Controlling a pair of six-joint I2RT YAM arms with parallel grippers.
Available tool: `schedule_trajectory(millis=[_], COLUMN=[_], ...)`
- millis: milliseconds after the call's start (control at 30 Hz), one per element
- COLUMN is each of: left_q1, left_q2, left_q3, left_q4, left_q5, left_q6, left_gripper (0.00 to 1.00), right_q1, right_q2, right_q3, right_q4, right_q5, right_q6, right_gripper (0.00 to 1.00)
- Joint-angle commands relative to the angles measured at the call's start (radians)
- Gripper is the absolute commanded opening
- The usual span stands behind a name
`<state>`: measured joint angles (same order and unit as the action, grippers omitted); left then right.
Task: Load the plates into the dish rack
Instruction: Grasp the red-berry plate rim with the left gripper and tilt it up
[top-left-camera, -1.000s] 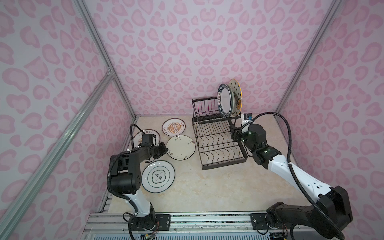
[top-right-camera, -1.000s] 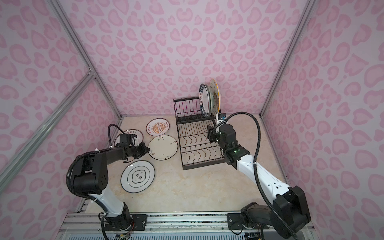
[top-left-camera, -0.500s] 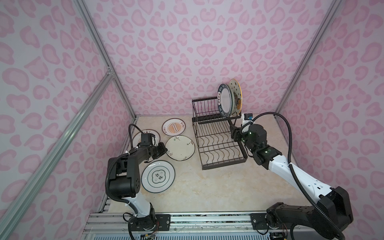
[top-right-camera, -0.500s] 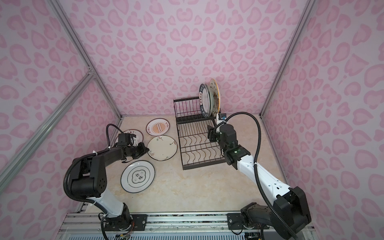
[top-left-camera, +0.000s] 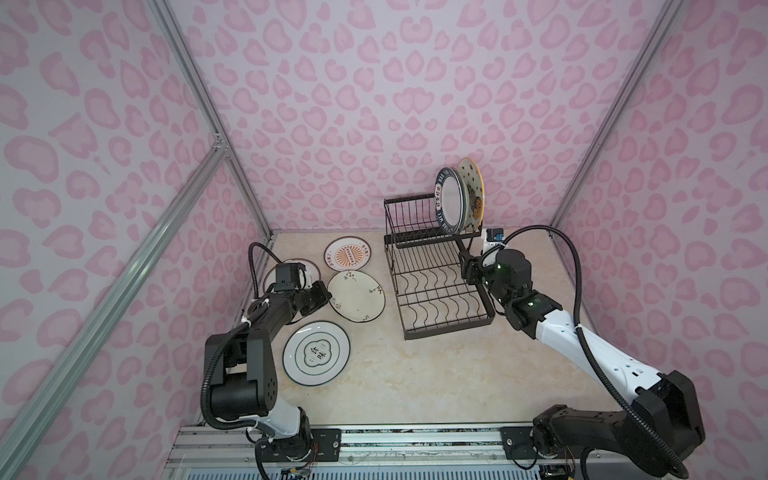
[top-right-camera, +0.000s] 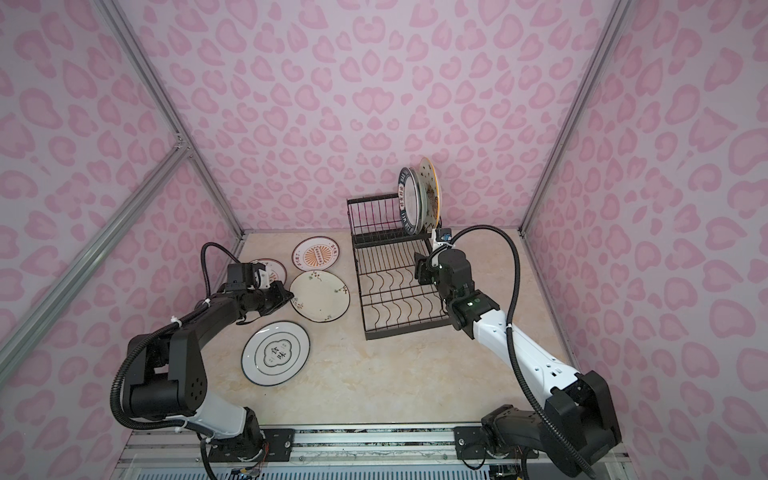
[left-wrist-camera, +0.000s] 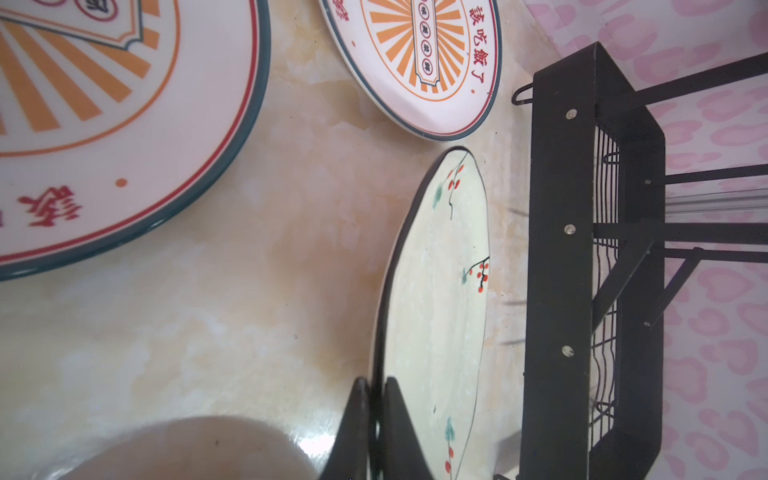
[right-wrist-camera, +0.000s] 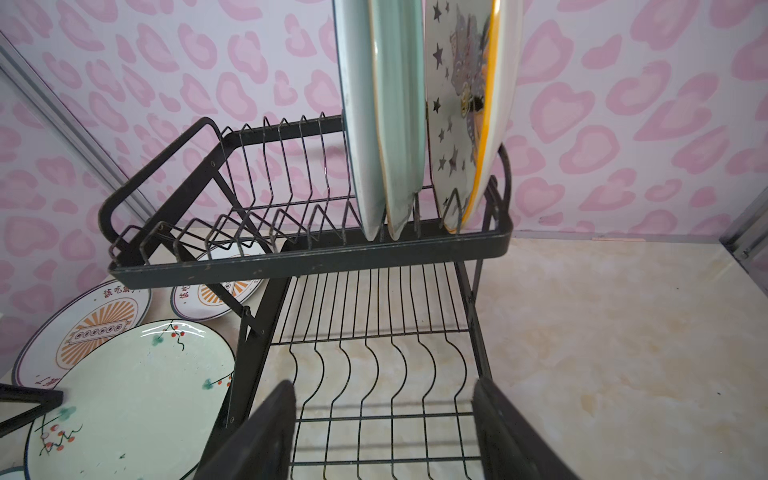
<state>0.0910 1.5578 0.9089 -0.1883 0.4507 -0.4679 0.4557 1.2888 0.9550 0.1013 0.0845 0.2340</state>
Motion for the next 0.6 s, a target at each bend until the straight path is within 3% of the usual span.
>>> schedule_trajectory(millis=[0, 567], left_q1=[0.005, 0.033], left_q2=[-0.027, -0.061], left_q3=[0.008, -0.035], left_q4=[0.030, 0.078], left_q5=[0.060, 0.123], left_q6=[-0.019, -0.061], left_gripper=[0.03, 0.03], right_q1=[-0.001, 0.007], right_q2=[0.006, 0.025], right_q3=[-0.010, -0.011], right_q4=[0.021, 0.032], right_q5=[-0.011, -0.058], right_q6=[0.012, 0.023], right_gripper=[0.66, 0.66])
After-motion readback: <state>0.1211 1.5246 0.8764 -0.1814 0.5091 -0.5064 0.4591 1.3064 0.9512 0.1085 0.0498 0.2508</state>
